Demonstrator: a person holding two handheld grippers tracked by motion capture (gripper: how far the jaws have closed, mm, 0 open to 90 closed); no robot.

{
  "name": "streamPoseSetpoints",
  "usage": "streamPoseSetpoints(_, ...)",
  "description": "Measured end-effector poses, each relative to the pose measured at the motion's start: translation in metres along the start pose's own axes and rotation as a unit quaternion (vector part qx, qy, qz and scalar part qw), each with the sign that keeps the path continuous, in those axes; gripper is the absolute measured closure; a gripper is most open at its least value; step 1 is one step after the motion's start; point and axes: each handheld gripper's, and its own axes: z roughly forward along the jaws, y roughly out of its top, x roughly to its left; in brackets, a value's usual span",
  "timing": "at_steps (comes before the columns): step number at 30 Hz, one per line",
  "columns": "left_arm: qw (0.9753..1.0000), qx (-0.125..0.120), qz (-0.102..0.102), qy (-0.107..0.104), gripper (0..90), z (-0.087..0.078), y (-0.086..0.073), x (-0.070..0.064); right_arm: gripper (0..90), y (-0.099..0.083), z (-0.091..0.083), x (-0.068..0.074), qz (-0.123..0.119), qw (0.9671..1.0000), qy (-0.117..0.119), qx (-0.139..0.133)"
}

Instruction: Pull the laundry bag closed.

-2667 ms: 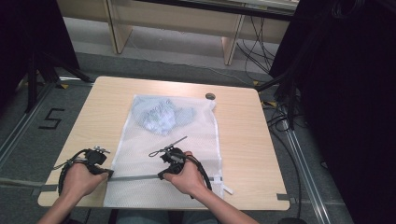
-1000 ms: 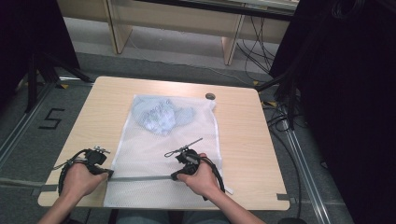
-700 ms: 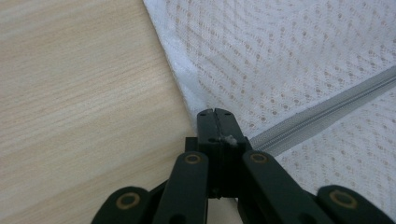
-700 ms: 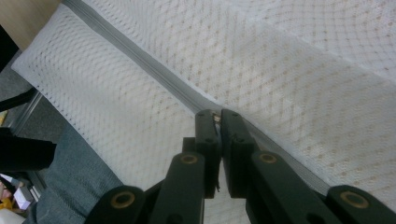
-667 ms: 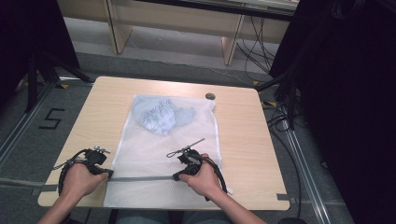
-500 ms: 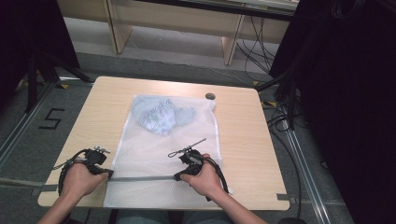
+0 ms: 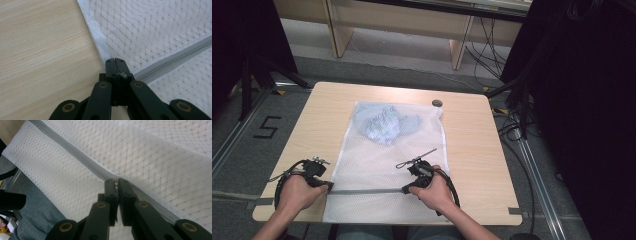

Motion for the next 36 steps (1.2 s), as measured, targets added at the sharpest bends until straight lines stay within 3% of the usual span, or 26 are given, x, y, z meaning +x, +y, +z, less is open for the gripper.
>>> streamPoseSetpoints(1, 1.0, -0.004, -0.005, 0.002, 90.0, 0.001, 0.0, -0.001, 87.1, 0.0, -0.001, 0.001, 0.012, 0.9999, -0.002, 0.002)
streamPoseSetpoints(3, 1.0, -0.005, -0.008, 0.002, 90.0, 0.001, 0.0, -0.001, 87.1, -0.001, -0.001, -0.003, -0.002, 1.0, -0.003, -0.003)
streamPoseSetpoints(4, 1.0, -0.005, -0.008, 0.002, 90.0, 0.001, 0.0, -0.001, 87.1, -0.001, -0.002, -0.002, 0.009, 1.0, -0.002, 0.003)
streamPoseSetpoints(6, 0.9999, -0.006, -0.009, 0.002, 90.0, 0.001, 0.0, -0.001, 87.1, -0.002, -0.002, -0.005, 0.0, 1.0, -0.002, -0.003)
streamPoseSetpoints(11, 0.9999, -0.005, -0.008, -0.002, 90.0, 0.001, 0.0, -0.001, 87.1, -0.003, -0.005, -0.005, 0.015, 0.9999, 0.001, 0.001)
streamPoseSetpoints(14, 1.0, -0.005, -0.008, 0.002, 90.0, 0.001, 0.0, -0.001, 87.0, -0.003, -0.005, -0.008, 0.007, 1.0, -0.002, -0.001)
streamPoseSetpoints(19, 0.9999, -0.005, -0.009, 0.002, 90.0, 0.001, 0.0, -0.001, 87.0, -0.005, -0.007, -0.008, 0.018, 0.9998, -0.002, 0.0)
streamPoseSetpoints(23, 1.0, -0.001, -0.002, -0.002, 90.0, 0.0, 0.0, 0.0, 87.1, -0.007, -0.008, -0.011, 0.013, 0.9999, -0.002, -0.002)
streamPoseSetpoints(24, 1.0, -0.004, -0.007, 0.001, 90.0, 0.001, 0.0, 0.0, 87.0, -0.007, -0.009, -0.01, 0.025, 0.9997, -0.001, 0.003)
streamPoseSetpoints(29, 0.9999, -0.005, -0.009, 0.001, 90.0, 0.001, 0.0, -0.001, 87.0, -0.009, -0.011, -0.013, 0.027, 0.9996, -0.002, 0.001)
streamPoseSetpoints(31, 1.0, -0.002, 0.006, -0.002, 90.0, 0.0, 0.0, 0.001, 87.0, -0.01, -0.012, -0.015, 0.022, 0.9997, -0.006, 0.001)
streamPoseSetpoints(33, 1.0, -0.004, -0.006, 0.001, 90.0, 0.001, 0.0, -0.001, 87.1, -0.01, -0.012, -0.015, 0.022, 0.9997, -0.006, 0.002)
streamPoseSetpoints(35, 1.0, -0.002, -0.005, -0.004, 90.0, 0.0, 0.0, 0.0, 87.0, -0.011, -0.011, -0.017, 0.022, 0.9997, -0.007, -0.006)
streamPoseSetpoints(36, 1.0, -0.005, -0.005, 0.002, 90.0, 0.001, 0.0, 0.0, 87.1, -0.011, -0.014, -0.017, 0.028, 0.9996, -0.005, 0.004)
